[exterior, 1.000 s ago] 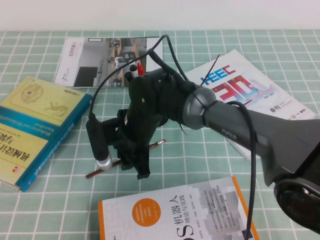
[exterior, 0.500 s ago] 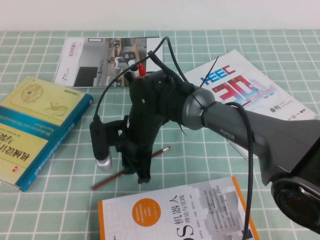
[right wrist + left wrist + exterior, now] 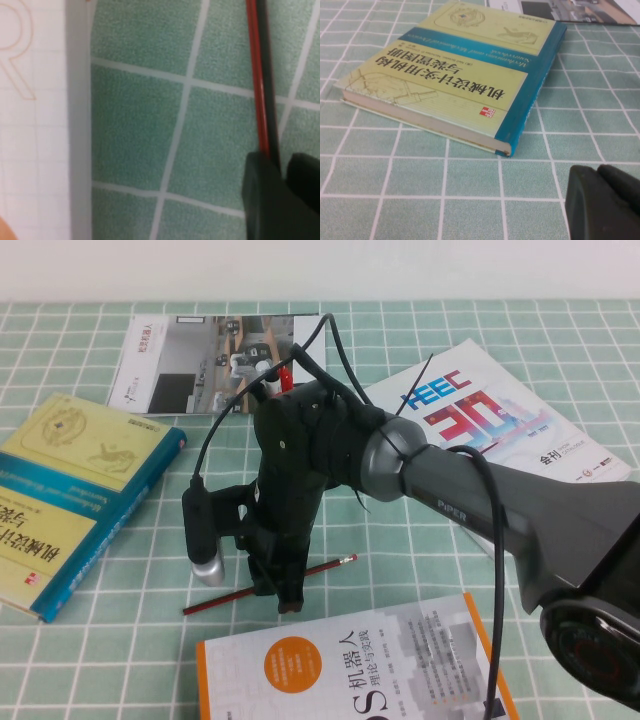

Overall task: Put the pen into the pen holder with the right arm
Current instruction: Pick up the pen on the table, then place the pen onto the pen holder

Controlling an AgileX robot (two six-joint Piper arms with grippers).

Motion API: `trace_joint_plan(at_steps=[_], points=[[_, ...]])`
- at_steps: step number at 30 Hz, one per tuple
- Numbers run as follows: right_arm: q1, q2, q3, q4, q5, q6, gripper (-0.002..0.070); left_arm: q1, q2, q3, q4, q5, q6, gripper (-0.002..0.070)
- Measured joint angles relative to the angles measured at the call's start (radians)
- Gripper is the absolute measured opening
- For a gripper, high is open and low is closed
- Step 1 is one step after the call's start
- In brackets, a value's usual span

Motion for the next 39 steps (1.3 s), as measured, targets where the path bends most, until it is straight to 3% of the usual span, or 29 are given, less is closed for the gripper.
trace_joint_plan(at_steps=[10,17,39], points=[[0.000,0.000,-0.002,-0.009,0.002,0.012,0.0077,0.000,0.000,0.000,0.000,0.000,0.000,-0.0004],[0.000,0.000,-0.002,-0.010,0.006,0.029,0.0016,0.000,0.000,0.000,0.000,0.000,0.000,-0.0004],[-0.003,-0.131,0.008,-0.067,0.055,0.177,0.0011,0.000,0.000,0.000,0.000,0.000,0.000,-0.0004]])
